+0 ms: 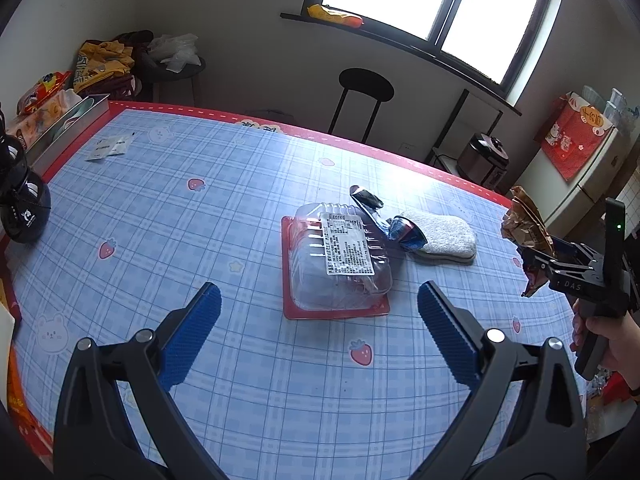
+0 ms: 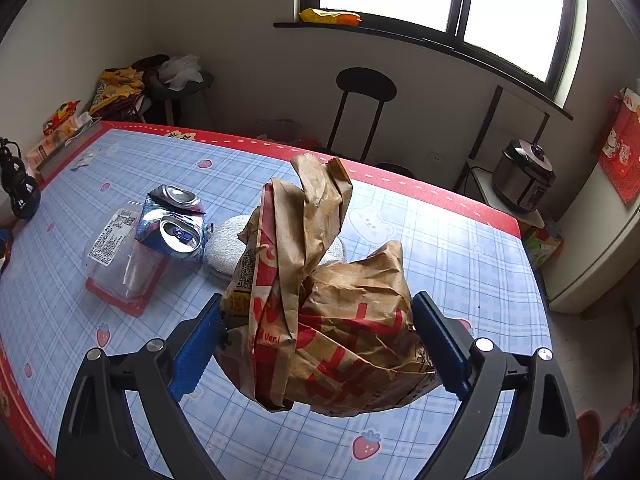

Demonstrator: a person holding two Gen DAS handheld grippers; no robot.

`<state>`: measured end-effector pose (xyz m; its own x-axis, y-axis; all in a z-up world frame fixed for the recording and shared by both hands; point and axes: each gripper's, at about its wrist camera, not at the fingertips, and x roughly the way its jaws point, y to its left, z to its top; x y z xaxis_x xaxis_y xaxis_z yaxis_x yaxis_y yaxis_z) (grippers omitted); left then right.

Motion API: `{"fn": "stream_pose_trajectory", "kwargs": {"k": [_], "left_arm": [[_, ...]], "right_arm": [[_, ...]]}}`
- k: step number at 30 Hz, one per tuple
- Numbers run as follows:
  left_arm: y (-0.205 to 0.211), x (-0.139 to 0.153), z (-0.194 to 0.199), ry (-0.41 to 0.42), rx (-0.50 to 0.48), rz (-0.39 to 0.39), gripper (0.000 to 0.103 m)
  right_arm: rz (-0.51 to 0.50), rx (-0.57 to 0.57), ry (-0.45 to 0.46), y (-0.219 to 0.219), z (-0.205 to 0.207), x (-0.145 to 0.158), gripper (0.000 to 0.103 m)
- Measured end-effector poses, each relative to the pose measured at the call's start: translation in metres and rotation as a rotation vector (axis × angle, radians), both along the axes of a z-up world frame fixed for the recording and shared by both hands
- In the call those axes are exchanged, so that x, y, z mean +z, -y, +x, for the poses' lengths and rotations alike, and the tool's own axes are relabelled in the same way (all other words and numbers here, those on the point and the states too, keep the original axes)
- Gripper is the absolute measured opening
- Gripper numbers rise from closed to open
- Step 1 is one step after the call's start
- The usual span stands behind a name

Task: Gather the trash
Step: 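Grasp the crushed blue can with the left gripper while the right gripper holds the paper bag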

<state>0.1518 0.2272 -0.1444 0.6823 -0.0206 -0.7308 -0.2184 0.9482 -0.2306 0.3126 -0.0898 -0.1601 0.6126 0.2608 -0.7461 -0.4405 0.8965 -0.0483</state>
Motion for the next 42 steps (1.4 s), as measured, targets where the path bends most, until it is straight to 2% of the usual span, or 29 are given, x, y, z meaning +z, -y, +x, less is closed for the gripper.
{"fn": "stream_pose_trajectory", "kwargs": {"k": [6,15,23,25,27,30,32,36,40,42], "left_arm": [[0.002,-0.009,0.012,-0.019,-0.015,-0.030,0.096],[0.027,-0.026,0.069,-0.067,-0.109,-0.061,0.077],[-0.007,-0.063,0.078,-0.137,0.010,-0.182,0.078],[-0.013,-0.067,0.079,-0.144,0.022,-0.190,0.078],[-0.012,-0.064,0.083,-0.134,0.006,-0.201,0.078],[0.006,-0.055,0.095,-0.102,-0.069,-0.207,0.075],[0.027,-0.049,0.107,-0.093,-0.137,-0.162,0.074],[0.072,-0.045,0.129,-0.090,-0.281,0.011,0.074],[0.099,-0.056,0.143,-0.124,-0.408,0.193,0.074],[0.104,-0.062,0.149,-0.139,-0.448,0.250,0.072]], "right_arm": [[0.051,-0.034,-0.022,0.014,-0.021,0.000,0.090],[0.068,-0.065,-0.037,0.031,-0.046,-0.005,0.090],[0.074,-0.085,-0.062,0.043,-0.051,-0.016,0.090],[0.073,-0.092,-0.069,0.044,-0.050,-0.020,0.090],[0.076,-0.099,-0.076,0.044,-0.049,-0.022,0.090],[0.082,-0.105,-0.078,0.044,-0.048,-0.023,0.090],[0.086,-0.107,-0.077,0.045,-0.047,-0.022,0.090],[0.082,-0.111,-0.070,0.048,-0.048,-0.020,0.090],[0.096,-0.141,-0.073,0.059,-0.048,-0.020,0.090],[0.103,-0.158,-0.078,0.066,-0.048,-0.021,0.090]]}}
